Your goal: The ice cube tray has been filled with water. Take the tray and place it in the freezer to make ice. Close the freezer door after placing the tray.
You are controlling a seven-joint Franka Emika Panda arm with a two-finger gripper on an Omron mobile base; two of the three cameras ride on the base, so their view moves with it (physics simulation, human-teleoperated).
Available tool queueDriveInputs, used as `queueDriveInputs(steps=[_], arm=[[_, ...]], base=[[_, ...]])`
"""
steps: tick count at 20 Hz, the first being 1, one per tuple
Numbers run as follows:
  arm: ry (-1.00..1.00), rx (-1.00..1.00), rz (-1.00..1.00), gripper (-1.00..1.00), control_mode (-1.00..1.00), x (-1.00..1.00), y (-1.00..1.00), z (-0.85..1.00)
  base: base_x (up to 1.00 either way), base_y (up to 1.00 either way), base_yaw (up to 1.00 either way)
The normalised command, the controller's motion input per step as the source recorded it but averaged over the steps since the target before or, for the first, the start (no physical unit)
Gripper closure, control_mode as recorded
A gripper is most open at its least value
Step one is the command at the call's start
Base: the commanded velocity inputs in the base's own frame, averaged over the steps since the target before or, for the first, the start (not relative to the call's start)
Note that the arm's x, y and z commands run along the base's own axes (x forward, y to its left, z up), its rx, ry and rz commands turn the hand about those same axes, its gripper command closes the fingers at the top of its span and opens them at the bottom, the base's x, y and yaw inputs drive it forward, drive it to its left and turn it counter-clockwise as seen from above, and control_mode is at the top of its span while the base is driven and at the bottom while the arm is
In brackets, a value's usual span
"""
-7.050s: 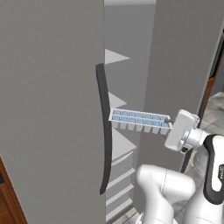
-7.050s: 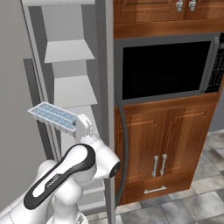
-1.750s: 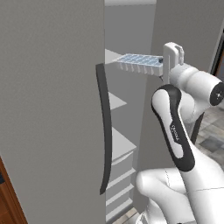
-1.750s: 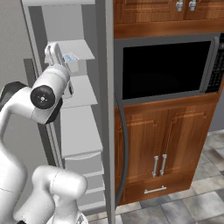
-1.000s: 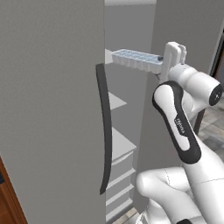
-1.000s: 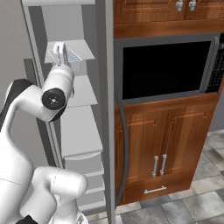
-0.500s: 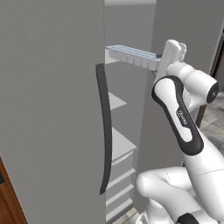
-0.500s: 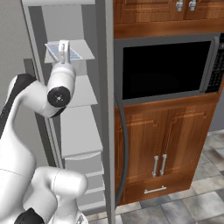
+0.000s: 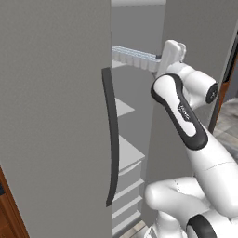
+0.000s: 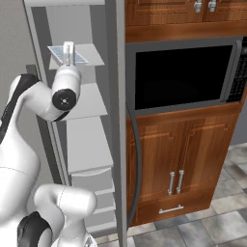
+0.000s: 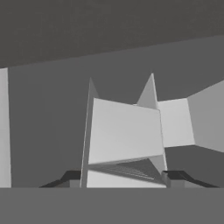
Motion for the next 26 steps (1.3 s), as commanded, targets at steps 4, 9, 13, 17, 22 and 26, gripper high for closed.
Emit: queueDriveInputs(steps=[4,9,13,17,22,26], arm=[[0.0,0.0,0.0,1.0,-1.0,0.34,0.15,0.0],[0.0,0.0,0.0,1.0,-1.0,0.35,0.02,0.0],[0.04,0.0,0.0,1.0,-1.0,0.34,0.0,0.0],[0.1,-0.02,0.0,1.0,-1.0,0.35,0.07,0.0],[0.11,-0.03,0.0,1.0,-1.0,0.4,0.13,0.0],[0.09,-0.02,0.0,1.0,-1.0,0.4,0.15,0.0]], base=[[0.0,0.0,0.0],[0.0,0.0,0.0],[0.0,0.0,0.0],[0.0,0.0,0.0],[0.0,0.0,0.0],[0.0,0.0,0.0]])
